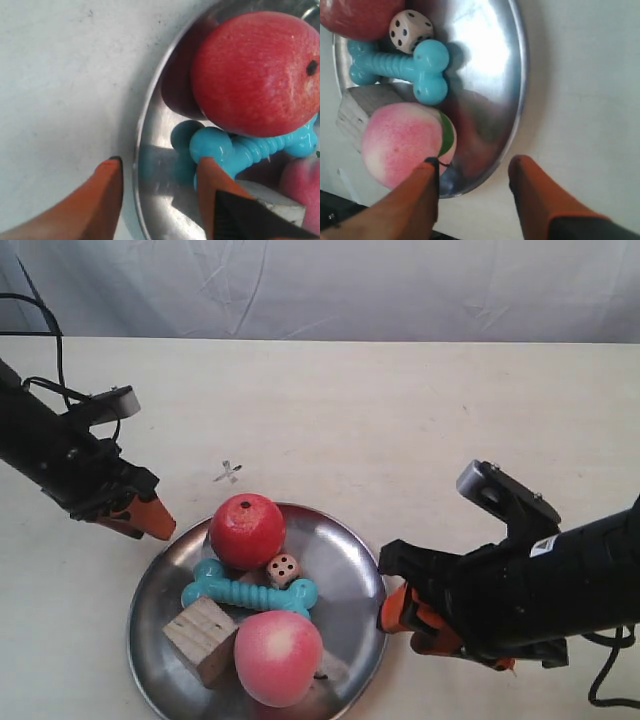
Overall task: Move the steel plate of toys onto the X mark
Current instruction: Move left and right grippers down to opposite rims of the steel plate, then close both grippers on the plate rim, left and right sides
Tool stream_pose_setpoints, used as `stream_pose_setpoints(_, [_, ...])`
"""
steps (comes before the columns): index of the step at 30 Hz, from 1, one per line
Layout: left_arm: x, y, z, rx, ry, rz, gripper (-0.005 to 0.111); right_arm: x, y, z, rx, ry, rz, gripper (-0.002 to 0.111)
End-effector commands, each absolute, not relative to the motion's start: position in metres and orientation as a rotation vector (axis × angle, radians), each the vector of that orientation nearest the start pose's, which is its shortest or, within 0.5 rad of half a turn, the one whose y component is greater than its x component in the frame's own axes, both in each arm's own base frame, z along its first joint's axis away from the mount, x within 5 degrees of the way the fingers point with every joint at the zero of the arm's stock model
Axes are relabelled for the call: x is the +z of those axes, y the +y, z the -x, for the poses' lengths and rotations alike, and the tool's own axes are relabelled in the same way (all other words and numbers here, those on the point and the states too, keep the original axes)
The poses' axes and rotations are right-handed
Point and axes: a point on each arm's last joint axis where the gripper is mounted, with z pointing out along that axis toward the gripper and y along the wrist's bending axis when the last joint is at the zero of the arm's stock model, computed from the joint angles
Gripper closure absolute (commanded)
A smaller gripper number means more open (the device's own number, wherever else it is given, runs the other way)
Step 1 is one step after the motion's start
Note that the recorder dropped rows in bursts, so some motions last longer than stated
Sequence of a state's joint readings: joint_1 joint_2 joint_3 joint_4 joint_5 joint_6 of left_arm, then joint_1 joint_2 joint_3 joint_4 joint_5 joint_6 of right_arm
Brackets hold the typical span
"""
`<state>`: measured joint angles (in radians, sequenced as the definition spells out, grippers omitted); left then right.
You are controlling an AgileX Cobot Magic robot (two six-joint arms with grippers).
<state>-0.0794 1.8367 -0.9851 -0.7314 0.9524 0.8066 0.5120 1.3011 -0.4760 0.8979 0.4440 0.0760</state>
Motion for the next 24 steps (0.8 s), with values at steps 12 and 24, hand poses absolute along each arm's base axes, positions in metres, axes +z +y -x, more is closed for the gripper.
stream_pose_setpoints(12, [0.126, -0.096, -0.309, -0.779, 2.917, -0.785, 0.061, 0.164, 0.138, -0.148, 0.879, 2.698, -0.611, 0.062])
stream_pose_setpoints(24, [0.124, -0.1, -0.311, -0.72, 2.897, -0.818, 0.061, 0.126, 0.15, -0.137, 0.727, 2.822, -0.71, 0.062])
